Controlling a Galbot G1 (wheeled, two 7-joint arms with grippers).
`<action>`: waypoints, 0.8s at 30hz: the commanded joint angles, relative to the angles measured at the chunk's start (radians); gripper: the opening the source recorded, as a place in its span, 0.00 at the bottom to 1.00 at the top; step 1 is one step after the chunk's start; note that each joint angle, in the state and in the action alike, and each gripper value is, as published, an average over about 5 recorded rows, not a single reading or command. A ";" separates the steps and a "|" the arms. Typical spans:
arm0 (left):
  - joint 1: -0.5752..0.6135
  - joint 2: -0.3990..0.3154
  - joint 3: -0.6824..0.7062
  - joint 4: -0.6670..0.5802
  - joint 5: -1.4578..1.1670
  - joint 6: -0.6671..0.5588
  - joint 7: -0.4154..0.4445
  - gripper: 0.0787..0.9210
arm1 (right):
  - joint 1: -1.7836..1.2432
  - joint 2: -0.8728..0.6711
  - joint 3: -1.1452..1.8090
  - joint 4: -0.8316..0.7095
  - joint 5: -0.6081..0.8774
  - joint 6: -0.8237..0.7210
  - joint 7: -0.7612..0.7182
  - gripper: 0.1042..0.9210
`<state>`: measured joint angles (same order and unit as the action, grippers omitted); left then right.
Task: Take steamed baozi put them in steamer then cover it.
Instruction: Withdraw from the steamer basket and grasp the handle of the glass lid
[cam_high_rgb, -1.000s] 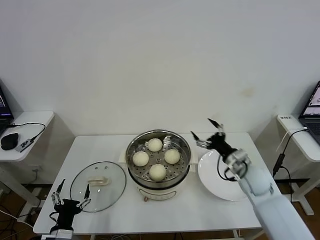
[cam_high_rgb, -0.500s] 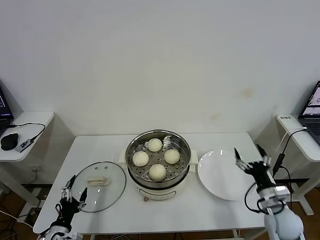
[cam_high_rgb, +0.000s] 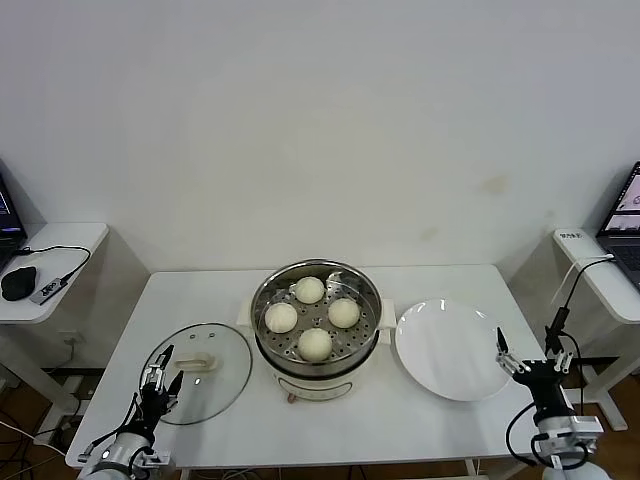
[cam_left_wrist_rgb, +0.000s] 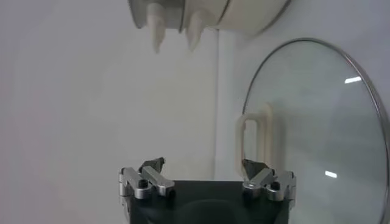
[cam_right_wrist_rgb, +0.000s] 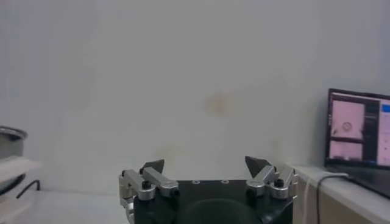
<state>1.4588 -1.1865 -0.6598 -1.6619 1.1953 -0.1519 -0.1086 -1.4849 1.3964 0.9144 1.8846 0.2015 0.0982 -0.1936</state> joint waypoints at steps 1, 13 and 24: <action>-0.077 0.011 0.030 0.062 0.061 -0.007 0.004 0.88 | -0.038 0.036 0.036 0.006 -0.012 0.008 0.001 0.88; -0.169 0.012 0.062 0.145 0.053 -0.001 0.007 0.88 | -0.037 0.052 0.030 -0.014 -0.027 0.014 -0.003 0.88; -0.228 -0.002 0.075 0.216 0.042 0.004 -0.009 0.88 | -0.036 0.064 0.014 -0.030 -0.044 0.017 -0.005 0.88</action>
<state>1.2823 -1.1872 -0.5919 -1.5069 1.2349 -0.1487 -0.1092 -1.5168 1.4542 0.9275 1.8575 0.1620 0.1144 -0.1981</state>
